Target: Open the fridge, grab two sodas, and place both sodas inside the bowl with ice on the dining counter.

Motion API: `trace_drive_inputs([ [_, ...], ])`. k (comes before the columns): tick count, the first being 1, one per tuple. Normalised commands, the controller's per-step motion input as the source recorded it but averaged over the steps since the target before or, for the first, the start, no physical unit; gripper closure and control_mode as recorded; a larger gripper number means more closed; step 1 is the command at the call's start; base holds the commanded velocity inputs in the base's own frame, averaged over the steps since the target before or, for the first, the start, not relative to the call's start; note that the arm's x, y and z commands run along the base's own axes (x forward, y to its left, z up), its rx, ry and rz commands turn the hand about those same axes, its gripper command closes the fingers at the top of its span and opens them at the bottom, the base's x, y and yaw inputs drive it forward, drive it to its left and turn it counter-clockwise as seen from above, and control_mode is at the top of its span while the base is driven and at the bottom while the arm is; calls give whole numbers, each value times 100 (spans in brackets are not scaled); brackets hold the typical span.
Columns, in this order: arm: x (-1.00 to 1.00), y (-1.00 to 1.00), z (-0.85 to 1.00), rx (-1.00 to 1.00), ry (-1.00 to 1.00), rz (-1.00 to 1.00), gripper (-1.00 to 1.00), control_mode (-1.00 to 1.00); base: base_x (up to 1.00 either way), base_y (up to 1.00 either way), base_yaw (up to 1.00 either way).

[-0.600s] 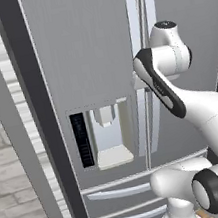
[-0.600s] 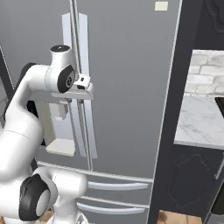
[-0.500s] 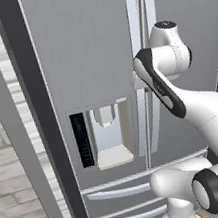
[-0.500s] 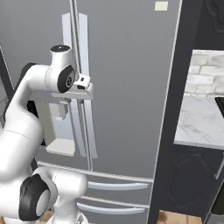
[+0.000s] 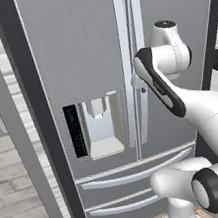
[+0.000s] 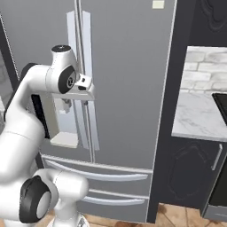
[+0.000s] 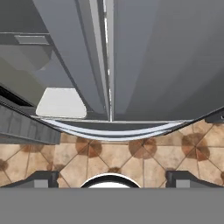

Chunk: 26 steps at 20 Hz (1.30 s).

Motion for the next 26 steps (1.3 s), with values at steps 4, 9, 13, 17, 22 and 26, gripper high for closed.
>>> trace_drive_inputs([
  [4, 0, 0, 0, 0, 0, 0, -100, 100, -21, -16, 0],
  [9, 0, 0, 0, 0, 0, 0, -100, 100, -30, -7, 0],
  [13, 0, 0, 0, 0, 0, 0, -100, 100, -29, -14, 0],
  [17, 0, 0, 0, 0, 0, 0, -100, 100, -26, -10, 0],
  [22, 0, 0, 0, 0, 0, 0, -100, 100, -22, -6, 0],
  [26, 7, -13, -2, 3, -7, 0, -100, -100, 0, 0, 0],
])
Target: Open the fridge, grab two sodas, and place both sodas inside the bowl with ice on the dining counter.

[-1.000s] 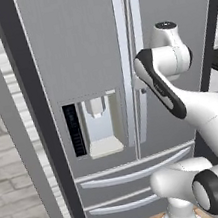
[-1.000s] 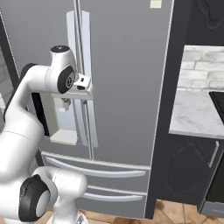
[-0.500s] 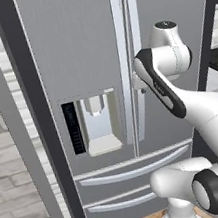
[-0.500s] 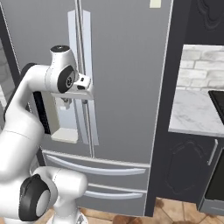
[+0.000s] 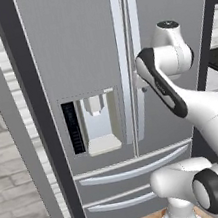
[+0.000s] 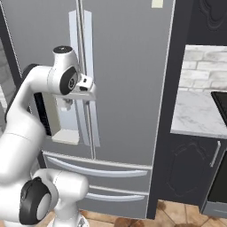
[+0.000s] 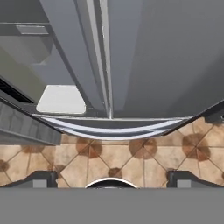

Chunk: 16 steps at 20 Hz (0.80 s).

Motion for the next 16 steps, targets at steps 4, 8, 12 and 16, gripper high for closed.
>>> trace_drive_inputs([
  [4, 28, -9, 1, 3, -21, 0, -100, -100, 0, 0, 0],
  [8, 21, -1, 15, 0, -22, 0, -100, -100, 0, 0, 0],
  [12, 12, 0, 16, 0, -11, 0, -100, -100, 0, 0, 0],
  [16, 2, -5, 0, 0, 0, -4, -100, -100, 0, 0, 0],
])
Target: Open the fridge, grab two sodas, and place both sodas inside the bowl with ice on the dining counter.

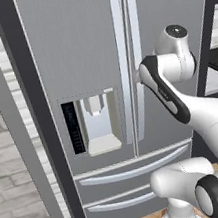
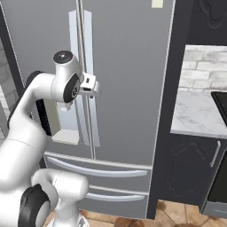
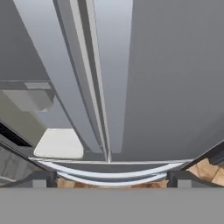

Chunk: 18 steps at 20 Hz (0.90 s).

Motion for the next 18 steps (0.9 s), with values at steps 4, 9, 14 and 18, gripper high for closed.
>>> trace_drive_inputs([
  [4, 0, -12, 3, 0, 0, -4, -100, -100, 0, 0, 0],
  [9, 13, -9, 11, 0, 0, -3, -100, -100, 0, 0, 0],
  [14, 31, -2, 23, 0, -1, 0, -100, -100, 0, 0, 0],
  [18, 27, 0, 38, 0, -7, 0, -100, -100, 0, 0, 0],
])
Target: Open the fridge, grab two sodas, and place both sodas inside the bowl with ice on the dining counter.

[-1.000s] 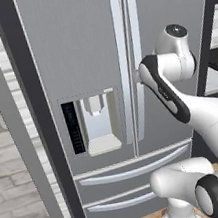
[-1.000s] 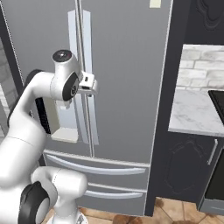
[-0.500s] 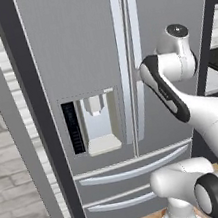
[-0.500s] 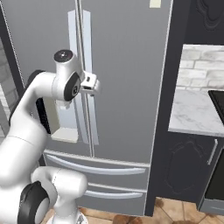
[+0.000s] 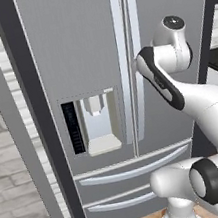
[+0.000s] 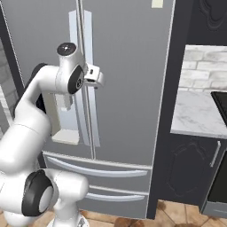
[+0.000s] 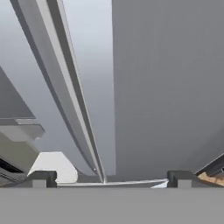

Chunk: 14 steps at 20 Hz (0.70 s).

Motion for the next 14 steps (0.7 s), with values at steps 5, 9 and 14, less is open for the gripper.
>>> trace_drive_inputs([
  [5, 0, 0, 46, -2, -20, 0, -100, -100, 0, 0, 0],
  [9, 2, 0, 37, -5, -23, 0, -100, -100, 0, 0, 0],
  [14, 13, 0, 20, -3, -7, 0, -100, -100, 0, 0, 0],
])
